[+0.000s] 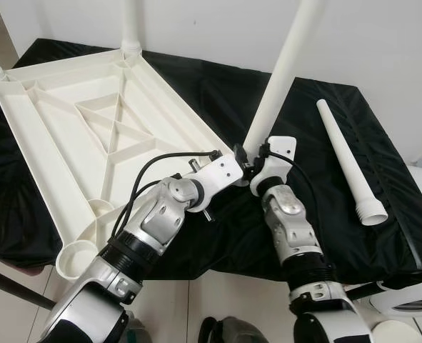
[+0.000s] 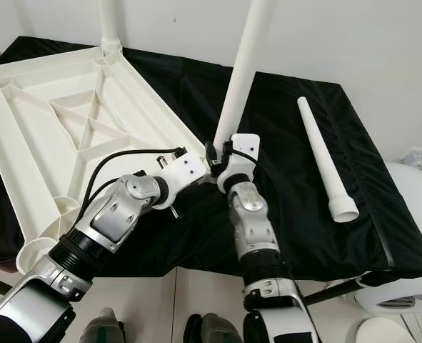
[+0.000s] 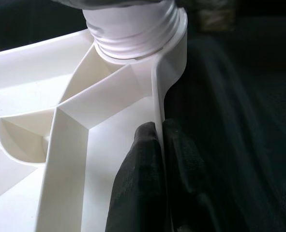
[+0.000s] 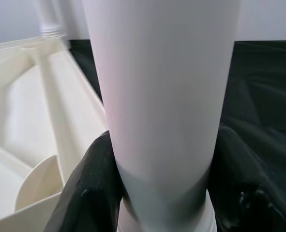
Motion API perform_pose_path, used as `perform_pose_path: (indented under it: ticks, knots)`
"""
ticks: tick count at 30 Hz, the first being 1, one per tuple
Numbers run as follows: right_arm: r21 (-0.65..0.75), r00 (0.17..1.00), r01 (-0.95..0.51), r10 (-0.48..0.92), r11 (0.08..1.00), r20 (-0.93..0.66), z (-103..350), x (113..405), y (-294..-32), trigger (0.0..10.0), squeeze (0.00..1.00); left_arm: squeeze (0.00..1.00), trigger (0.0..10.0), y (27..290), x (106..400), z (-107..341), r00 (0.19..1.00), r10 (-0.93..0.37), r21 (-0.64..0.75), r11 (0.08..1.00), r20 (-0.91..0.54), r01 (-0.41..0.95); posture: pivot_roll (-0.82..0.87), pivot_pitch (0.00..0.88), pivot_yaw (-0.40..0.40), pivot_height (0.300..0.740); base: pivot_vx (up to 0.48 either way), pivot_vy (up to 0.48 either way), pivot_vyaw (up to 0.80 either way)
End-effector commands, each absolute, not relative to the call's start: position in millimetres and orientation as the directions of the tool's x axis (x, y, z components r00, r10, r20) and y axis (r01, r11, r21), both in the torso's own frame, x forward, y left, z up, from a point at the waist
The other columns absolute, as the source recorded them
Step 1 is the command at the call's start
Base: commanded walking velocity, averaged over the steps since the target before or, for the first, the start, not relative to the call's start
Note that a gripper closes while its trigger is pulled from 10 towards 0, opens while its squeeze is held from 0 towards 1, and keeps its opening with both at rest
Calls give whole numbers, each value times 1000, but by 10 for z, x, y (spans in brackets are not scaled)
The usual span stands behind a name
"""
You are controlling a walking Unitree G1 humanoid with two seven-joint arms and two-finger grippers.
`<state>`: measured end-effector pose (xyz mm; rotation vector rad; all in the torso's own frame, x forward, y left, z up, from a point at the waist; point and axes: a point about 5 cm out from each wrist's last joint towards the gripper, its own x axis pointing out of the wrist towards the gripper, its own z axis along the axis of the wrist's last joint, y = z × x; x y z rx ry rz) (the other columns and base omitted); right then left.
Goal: Building children table
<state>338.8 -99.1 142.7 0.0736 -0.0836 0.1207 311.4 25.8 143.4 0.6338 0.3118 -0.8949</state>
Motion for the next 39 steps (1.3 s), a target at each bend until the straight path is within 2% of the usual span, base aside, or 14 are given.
perform_pose_path:
  ticks: [1,12,13,26,27,28,29,32,33,34,36,37,39]
  knots:
    - [55,993,-50,44,997,108,1508,3375,-1016,10000,0,0,10000,109,3021,1454,567,-666,389,416,-485,822,100,5,-141,740,0,0,0]
    - [75,997,10,-15,997,79,1534,3294,-961,10000,0,0,10000,105,3011,1452,563,-668,389,411,-487,824,101,3,-141,740,0,0,0]
    - [85,997,8,-15,996,82,1536,3291,-978,10000,1000,0,10000,105,3011,1453,563,-668,388,411,-487,825,101,3,-139,740,0,0,0]
    - [118,989,-91,77,989,124,1542,3256,-1174,10000,1000,0,10000,108,3022,1462,566,-666,389,415,-486,822,97,8,-142,740,0,0,0]
    - [109,987,-120,106,987,123,1522,3258,-1211,10000,125,0,10000,107,3023,1464,566,-666,389,415,-485,822,95,9,-142,740,0,0,0]
    - [109,987,-120,106,987,123,1522,3258,-1211,10000,125,0,10000,107,3023,1464,566,-666,389,415,-485,822,95,9,-142,740,0,0,0]
    - [102,983,-152,140,983,117,1495,3260,-1240,10000,0,0,10000,106,3025,1464,566,-666,389,416,-485,822,95,10,-142,740,0,0,0]
    - [91,970,-226,216,970,114,1454,3260,-1303,10000,0,0,10000,106,3030,1467,567,-666,389,417,-484,821,95,12,-140,740,0,0,0]
    - [68,950,-301,293,951,111,1435,3277,-1372,10000,0,0,10000,112,3033,1468,569,-665,389,419,-484,821,95,15,-139,740,0,0,0]
    - [68,950,-301,293,951,111,1435,3277,-1372,10000,0,0,10000,112,3033,1468,569,-665,389,419,-484,821,95,15,-139,740,0,0,0]
    - [35,909,-410,405,911,99,1420,3302,-1480,10000,0,0,10000,123,3042,1472,571,-663,390,421,-484,819,89,20,-131,740,0,0,0]
    - [35,909,-410,405,911,99,1420,3302,-1480,10000,0,0,10000,123,3042,1472,571,-663,390,421,-484,819,89,20,-131,740,0,0,0]
    - [-1,830,-555,553,832,72,1398,3319,-1590,10000,0,0,10000,132,3050,1479,573,-662,390,423,-484,818,88,24,-124,740,0,0,0]
